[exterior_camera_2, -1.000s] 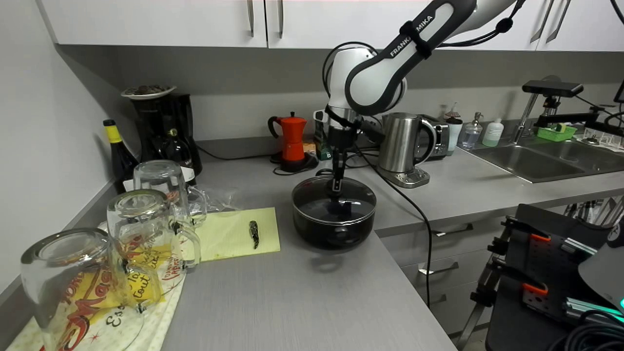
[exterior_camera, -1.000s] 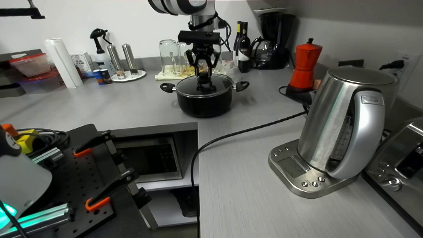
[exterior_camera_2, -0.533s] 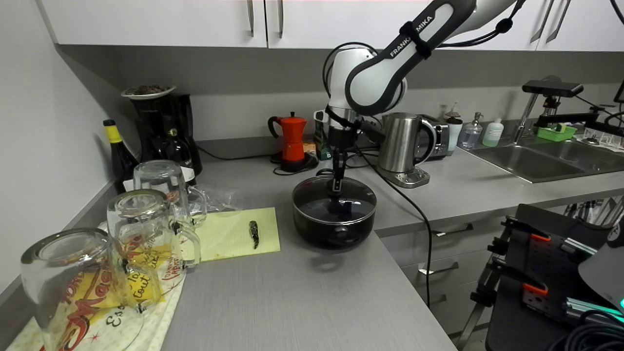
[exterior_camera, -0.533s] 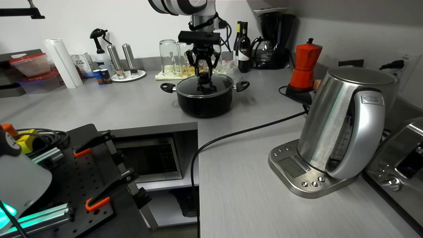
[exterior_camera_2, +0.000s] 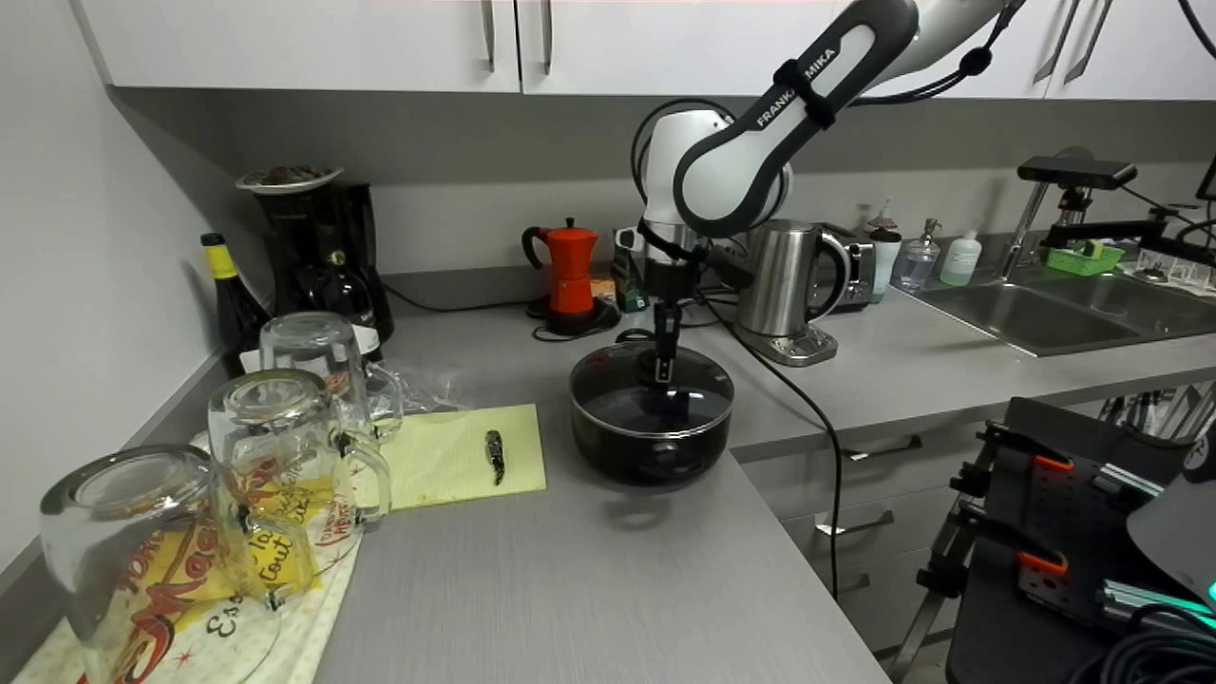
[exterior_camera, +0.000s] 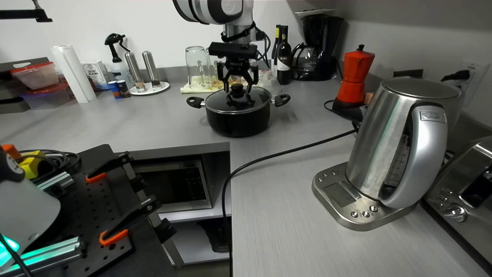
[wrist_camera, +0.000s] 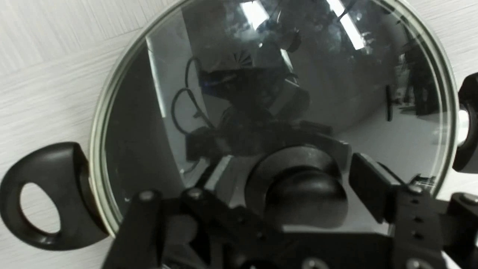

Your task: Put the glass lid on the black pot.

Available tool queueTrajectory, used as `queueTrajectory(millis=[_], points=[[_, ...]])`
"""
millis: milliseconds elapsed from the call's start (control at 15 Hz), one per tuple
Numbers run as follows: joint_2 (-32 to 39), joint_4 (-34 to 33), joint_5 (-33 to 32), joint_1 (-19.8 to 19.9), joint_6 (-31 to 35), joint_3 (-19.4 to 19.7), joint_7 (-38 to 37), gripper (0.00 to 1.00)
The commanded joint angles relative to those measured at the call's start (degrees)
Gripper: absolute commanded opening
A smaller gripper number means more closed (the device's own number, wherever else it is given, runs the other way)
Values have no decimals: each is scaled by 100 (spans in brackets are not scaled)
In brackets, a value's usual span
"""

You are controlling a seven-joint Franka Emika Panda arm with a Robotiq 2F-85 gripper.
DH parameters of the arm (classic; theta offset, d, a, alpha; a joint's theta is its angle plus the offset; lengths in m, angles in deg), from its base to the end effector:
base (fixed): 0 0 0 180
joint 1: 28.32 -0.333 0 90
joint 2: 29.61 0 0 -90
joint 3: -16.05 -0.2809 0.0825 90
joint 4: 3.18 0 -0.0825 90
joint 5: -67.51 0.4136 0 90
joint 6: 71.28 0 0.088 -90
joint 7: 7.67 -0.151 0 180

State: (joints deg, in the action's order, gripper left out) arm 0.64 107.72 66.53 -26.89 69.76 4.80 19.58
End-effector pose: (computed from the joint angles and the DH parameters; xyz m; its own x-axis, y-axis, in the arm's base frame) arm 0.6164 0.1111 0.1188 0.8060 0.5901 0.0469 0.5919 -0.8026 -0.0743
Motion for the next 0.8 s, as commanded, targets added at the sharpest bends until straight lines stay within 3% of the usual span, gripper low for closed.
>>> queueTrajectory(millis=[0, 333, 733], points=[[123, -6, 22, 38, -41, 34, 101, 100], [-2, 133, -64, -20, 63, 56, 41, 100], [-828, 857, -495, -392, 444, 80, -200, 100]])
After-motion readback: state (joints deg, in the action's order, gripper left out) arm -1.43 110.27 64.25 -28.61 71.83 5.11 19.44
